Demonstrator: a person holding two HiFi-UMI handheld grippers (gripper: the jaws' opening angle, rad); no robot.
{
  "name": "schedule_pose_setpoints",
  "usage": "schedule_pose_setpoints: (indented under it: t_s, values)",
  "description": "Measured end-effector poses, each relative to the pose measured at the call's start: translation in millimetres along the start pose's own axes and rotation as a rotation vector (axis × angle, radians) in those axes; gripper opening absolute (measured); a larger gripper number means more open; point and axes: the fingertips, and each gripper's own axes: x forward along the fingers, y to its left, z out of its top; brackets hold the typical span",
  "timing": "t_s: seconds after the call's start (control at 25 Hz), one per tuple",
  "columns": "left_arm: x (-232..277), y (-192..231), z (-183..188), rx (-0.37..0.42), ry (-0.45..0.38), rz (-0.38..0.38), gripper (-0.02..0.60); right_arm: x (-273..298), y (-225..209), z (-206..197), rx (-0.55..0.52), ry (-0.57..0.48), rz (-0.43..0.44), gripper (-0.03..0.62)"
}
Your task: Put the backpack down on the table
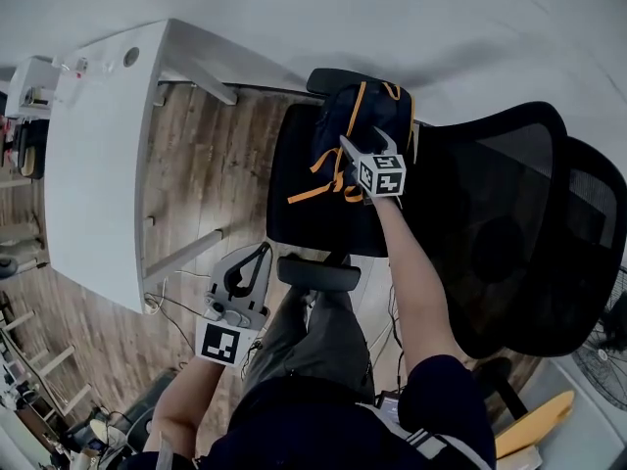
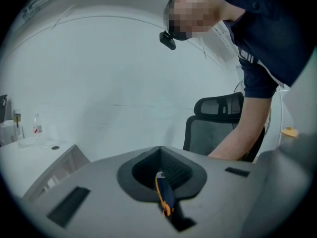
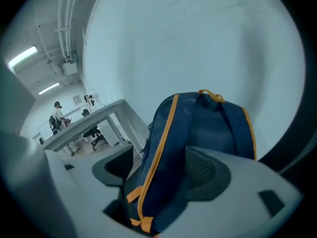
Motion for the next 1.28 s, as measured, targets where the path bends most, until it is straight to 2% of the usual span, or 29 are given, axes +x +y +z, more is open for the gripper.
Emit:
schedule_pose_setpoints:
  t_s: [0.36, 0.48, 0.76, 1.0, 1.12, 1.28]
  values:
    - [6.9, 5.1, -8.9, 0.0, 0.013, 0.003, 0.003, 20.1, -13.0, -8.5, 0.051, 0.023, 0.025, 0.331]
    - [9.7, 5.8, -12.4, -0.004, 0.018, 0.005, 0.003, 26.9, -18.7, -13.0, 0.103, 0.031, 0.06, 0.328]
    - [10.4, 10.3, -21.1, 0.003, 0.034, 0.012, 0.003, 43.7, -26.5, -17.4, 0.144, 0.027, 0.121, 0.296]
    - [9.1, 11.2, -30.1, -0.004, 0.047, 0.017, 0.003, 45.0, -21.8, -18.9, 0.145, 0.014, 0.2, 0.235]
    - [8.9, 11.3, -33.1, -0.01, 0.05, 0.02, 0.003, 42.5, -13.9, -15.1, 0.157, -0.002, 0.264, 0.15]
    - [6.1, 9.8, -37.8, -0.014, 0.059, 0.022, 0.003, 41.5, -5.3, -10.1, 0.225, -0.042, 0.334, 0.122]
